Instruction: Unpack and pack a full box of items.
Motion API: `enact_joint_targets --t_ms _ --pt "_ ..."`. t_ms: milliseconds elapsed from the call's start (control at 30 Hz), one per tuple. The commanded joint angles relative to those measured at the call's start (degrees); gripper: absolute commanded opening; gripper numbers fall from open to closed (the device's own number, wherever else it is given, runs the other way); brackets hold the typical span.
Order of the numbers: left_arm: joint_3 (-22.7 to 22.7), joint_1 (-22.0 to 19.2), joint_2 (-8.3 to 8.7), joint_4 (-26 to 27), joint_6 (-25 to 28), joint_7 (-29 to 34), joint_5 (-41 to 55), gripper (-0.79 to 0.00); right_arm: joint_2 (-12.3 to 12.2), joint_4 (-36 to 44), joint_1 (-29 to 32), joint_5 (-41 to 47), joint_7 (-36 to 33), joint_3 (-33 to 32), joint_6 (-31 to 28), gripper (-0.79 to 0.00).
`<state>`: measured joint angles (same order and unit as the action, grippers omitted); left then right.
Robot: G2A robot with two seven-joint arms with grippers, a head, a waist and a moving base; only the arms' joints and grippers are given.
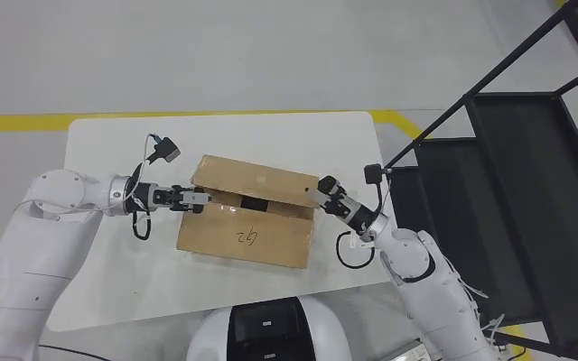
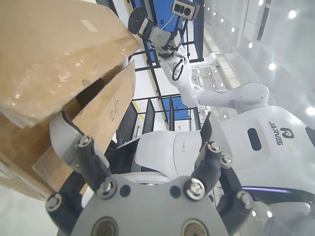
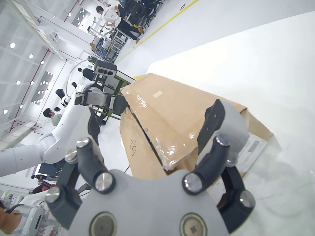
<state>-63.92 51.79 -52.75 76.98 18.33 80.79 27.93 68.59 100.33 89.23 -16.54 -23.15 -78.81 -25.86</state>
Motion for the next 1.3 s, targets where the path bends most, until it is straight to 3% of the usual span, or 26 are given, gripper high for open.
enact_joint_targets --t_ms 0,333,633,900,1167,1267 --pt "0.11 -0.19 -0.23 -0.69 0.35 -1.4 1.3 0.0 -0.03 0.19 0.08 -0.61 -0.73 0.58 0.35 0.0" --pt "3.86 -5.19 -2.21 -7.65 1.37 -5.43 2.12 0.0 -0.04 -0.09 -0.29 -2.22 -0.87 2.56 1.9 0.0" --pt "5.4 -6.42 -2.82 -11.68 1.12 -5.46 -0.31 0.0 -0.26 0.2 0.09 -2.3 -1.18 2.64 2.47 0.0" --pt "3.37 -5.74 -2.77 -10.12 1.83 -3.35 5.03 0.0 -0.27 0.01 -0.84 -3.02 -1.1 3.57 4.06 0.0" --pt "1.19 -4.38 -2.45 -7.45 -0.66 1.05 10.86 0.0 -0.23 -0.76 -1.82 -3.05 -0.86 4.5 4.81 0.0" --pt "0.92 -4.39 -2.13 -7.4 -2.34 2.34 8.53 0.0 -0.24 -0.81 -2.13 -2.86 -0.97 4.7 5.08 0.0"
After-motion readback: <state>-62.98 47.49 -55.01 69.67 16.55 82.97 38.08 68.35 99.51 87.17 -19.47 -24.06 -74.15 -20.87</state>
